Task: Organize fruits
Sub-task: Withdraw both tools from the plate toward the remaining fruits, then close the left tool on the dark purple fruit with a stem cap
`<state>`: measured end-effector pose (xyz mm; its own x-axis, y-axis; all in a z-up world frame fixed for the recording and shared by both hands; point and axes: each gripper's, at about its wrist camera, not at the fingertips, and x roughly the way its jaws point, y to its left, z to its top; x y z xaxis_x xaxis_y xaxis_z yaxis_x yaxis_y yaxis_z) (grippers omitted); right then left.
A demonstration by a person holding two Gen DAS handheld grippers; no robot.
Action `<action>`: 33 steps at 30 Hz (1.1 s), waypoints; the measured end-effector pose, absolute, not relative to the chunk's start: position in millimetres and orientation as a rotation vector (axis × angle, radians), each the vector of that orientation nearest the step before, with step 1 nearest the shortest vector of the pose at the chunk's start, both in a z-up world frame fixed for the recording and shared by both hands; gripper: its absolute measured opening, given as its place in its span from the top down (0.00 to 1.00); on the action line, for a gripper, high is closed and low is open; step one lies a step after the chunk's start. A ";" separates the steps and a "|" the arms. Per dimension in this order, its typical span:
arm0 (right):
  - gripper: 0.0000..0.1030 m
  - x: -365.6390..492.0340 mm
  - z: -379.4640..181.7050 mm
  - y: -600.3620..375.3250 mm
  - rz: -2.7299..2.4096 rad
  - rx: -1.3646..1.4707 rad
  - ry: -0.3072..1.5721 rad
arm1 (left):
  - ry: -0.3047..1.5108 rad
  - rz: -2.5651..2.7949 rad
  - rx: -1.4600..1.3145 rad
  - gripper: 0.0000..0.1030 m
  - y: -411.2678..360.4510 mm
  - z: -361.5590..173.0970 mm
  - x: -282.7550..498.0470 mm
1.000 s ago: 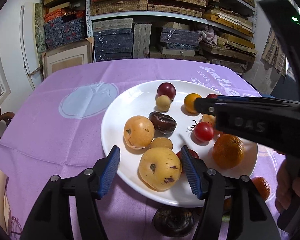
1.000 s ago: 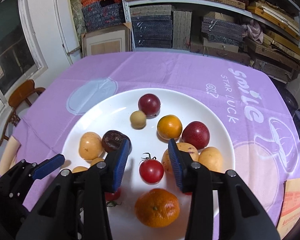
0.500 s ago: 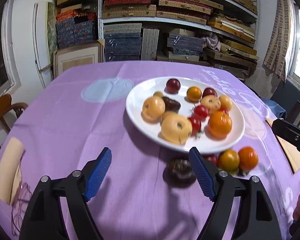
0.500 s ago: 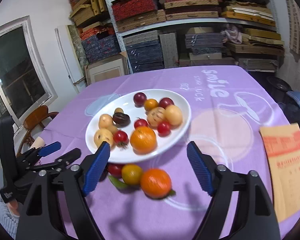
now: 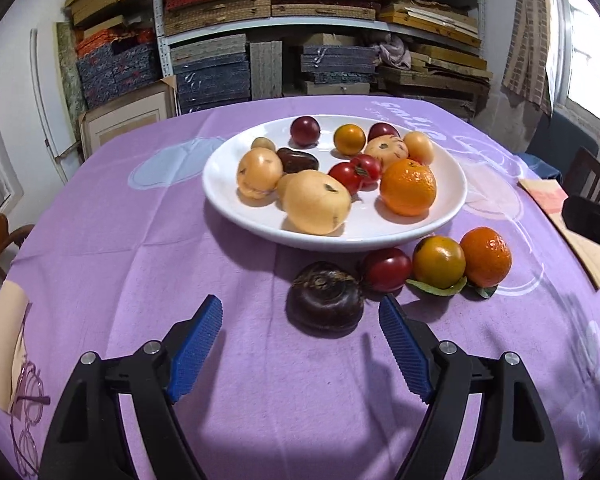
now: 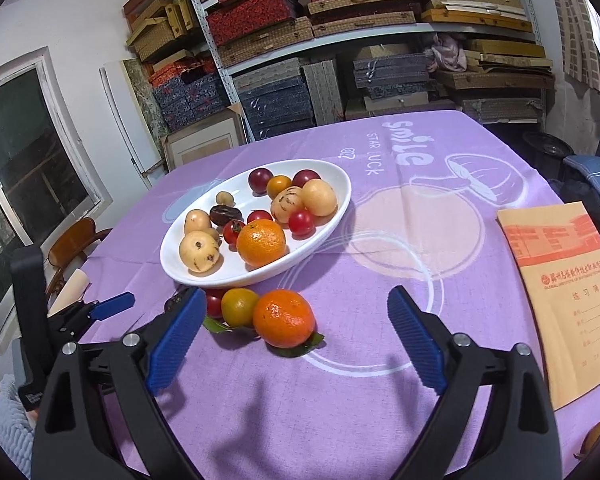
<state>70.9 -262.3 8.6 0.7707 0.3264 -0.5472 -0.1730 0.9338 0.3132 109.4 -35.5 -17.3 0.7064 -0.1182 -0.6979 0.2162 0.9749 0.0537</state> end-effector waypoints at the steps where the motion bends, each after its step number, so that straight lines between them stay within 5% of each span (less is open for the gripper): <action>1: 0.13 70.5 8.7 -262.9 0.272 0.252 0.635 | 0.776 -0.194 0.139 0.21 -37.6 -19.3 112.6; 20: 0.13 73.5 7.2 -264.2 0.276 0.261 0.657 | 0.871 -0.145 0.119 0.22 -33.1 -33.9 142.2; 23: 0.13 75.0 5.2 -261.6 0.277 0.252 0.667 | 0.877 -0.150 0.131 0.28 -34.7 -34.8 144.3; 28: 0.13 77.3 -0.1 -254.7 0.277 0.218 0.695 | 0.863 -0.178 0.166 0.54 -44.6 -33.9 143.0; 33: 0.13 80.8 -7.5 -245.7 0.260 0.147 0.734 | 0.861 -0.194 0.151 0.56 -42.6 -33.4 143.4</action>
<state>80.8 -245.7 -7.5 0.7126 0.2845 -0.6413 -0.1823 0.9578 0.2225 143.4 -42.6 -33.4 0.6358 -0.1081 -0.7642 0.2294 0.9719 0.0534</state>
